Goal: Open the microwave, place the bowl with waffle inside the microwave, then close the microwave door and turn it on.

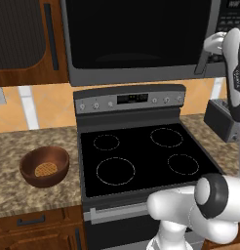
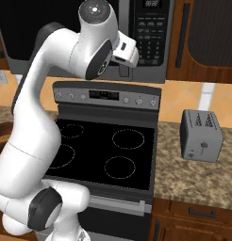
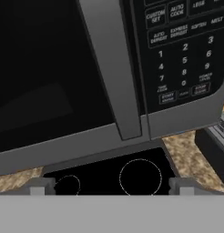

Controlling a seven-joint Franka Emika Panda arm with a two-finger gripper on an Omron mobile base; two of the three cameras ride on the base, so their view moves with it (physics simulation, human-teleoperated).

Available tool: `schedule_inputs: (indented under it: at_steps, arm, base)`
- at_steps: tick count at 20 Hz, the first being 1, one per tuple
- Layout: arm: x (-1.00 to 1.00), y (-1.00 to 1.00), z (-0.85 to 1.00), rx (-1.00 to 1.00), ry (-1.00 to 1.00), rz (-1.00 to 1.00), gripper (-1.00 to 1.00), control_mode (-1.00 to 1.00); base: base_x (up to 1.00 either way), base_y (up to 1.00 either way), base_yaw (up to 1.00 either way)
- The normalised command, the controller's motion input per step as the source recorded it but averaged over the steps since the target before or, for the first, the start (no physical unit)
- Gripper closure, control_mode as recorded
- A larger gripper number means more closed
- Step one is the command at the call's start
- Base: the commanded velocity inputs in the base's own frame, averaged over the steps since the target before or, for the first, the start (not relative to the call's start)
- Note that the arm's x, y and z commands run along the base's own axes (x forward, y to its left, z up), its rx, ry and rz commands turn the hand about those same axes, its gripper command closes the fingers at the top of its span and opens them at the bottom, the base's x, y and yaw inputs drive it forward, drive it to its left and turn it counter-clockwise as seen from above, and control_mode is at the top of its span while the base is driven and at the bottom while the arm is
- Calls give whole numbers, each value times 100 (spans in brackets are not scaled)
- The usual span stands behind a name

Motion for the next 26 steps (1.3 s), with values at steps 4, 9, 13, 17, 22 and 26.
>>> schedule_inputs:
  at_steps: [4,9,13,17,22,26]
  arm:
    - [38,0,10,-8,-3,-7,-100,-100]
    - [52,0,0,-8,-6,-2,-100,-100]
    - [58,-1,0,-2,-9,0,-100,-100]
    - [55,-13,-1,0,-1,0,-100,-100]
    - [43,-15,-5,-2,0,0,-100,-100]
    - [25,-16,0,-3,-1,-2,-100,-100]
  base:
    - [0,0,0]
    - [0,0,0]
    - [0,0,0]
    - [0,0,0]
    - [0,0,0]
    - [0,0,0]
